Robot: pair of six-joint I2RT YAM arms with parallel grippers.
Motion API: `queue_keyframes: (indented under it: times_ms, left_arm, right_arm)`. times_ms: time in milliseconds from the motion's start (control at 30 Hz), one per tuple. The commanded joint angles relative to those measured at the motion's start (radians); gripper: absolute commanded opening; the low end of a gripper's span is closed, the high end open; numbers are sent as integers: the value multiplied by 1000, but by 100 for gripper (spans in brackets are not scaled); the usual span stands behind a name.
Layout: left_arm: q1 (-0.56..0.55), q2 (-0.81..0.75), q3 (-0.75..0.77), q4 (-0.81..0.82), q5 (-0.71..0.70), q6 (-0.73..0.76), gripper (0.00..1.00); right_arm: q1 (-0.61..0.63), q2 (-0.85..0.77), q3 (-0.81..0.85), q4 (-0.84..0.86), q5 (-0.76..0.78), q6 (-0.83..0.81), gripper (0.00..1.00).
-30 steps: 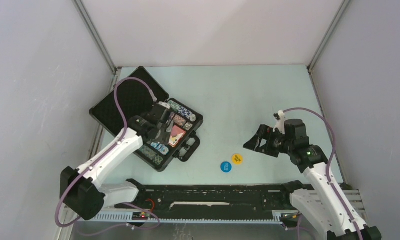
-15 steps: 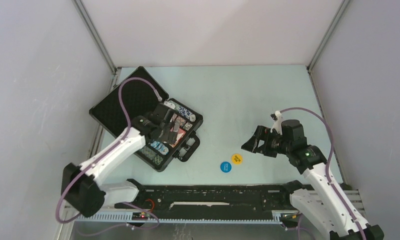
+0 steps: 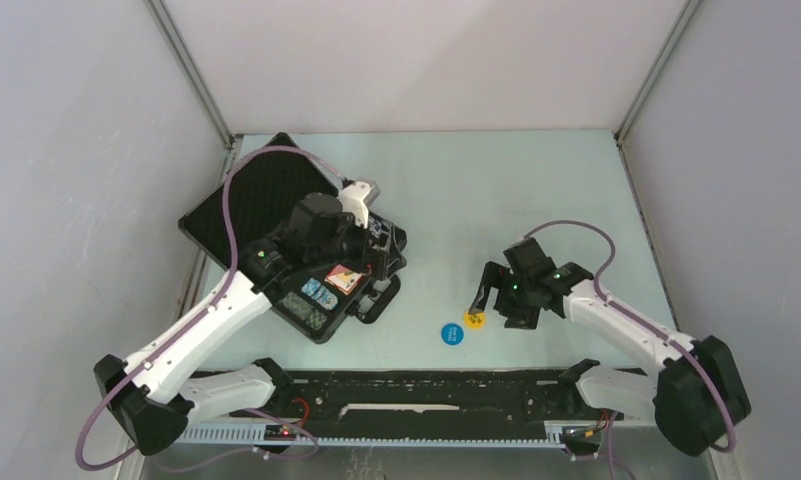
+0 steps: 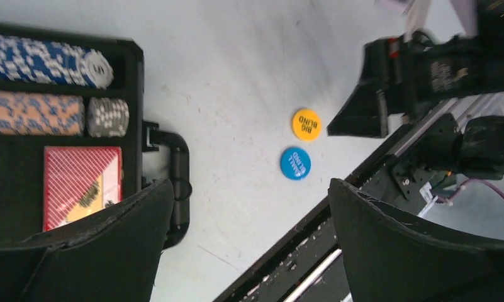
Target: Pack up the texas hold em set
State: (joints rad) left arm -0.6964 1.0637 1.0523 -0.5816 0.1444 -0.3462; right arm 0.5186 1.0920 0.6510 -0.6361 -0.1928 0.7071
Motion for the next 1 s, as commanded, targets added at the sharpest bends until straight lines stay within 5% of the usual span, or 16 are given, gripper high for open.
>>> queue_keyframes:
  times_ms: [0, 233, 367, 567, 767, 967]
  left_arm:
    - [-3, -38, 146, -3, -46, 125, 99]
    - [-4, -3, 173, -95, -134, 246, 100]
    - [-51, 68, 76, -45, -19, 98, 96]
    - [-304, 232, -16, 93, -139, -100, 91]
    - [-481, 540, 141, 65, -333, -181, 88]
    - [-536, 780, 292, -17, -370, -195, 90]
  right_arm:
    - [50, 68, 64, -51, 189, 307, 100]
    - [36, 150, 103, -27, 144, 356, 100]
    - [-23, 51, 124, -29, 102, 125, 94]
    - [-173, -241, 179, -180, 227, -82, 100]
    - [-379, -416, 254, -229, 113, -205, 100]
    - [-453, -482, 259, -254, 37, -245, 100]
